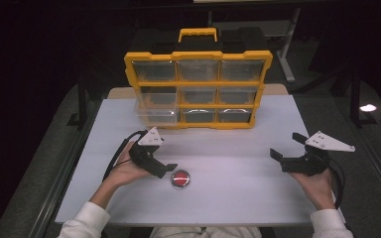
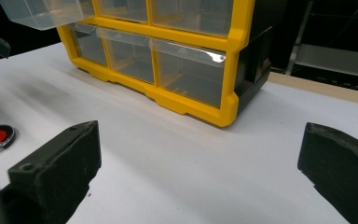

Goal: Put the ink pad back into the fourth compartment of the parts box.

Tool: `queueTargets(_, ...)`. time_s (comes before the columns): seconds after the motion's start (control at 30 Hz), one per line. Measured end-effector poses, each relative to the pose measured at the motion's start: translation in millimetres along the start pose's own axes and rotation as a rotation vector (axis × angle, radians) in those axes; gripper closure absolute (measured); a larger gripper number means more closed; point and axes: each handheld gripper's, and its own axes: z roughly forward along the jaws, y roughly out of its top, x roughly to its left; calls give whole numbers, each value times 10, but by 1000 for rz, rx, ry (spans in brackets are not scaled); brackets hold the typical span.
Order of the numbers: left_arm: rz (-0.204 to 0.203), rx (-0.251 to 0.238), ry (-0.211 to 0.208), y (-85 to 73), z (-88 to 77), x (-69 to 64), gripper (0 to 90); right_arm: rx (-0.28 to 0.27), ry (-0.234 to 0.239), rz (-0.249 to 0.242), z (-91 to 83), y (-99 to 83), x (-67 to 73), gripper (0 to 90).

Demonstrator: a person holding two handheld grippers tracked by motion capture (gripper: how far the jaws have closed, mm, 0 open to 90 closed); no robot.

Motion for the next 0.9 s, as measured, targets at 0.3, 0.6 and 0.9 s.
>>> queueTargets(0.3,19,30,-24,35,125,-58,0,7,1,-7,6,-4,6,0)
queueTargets(0.6,24,75,-71,44,255,-112,0,9,6,-5,10,-9,19,0)
queueTargets(0.9,47,123,-90,28,349,-153,0,9,8,2,-1,-9,18,0)
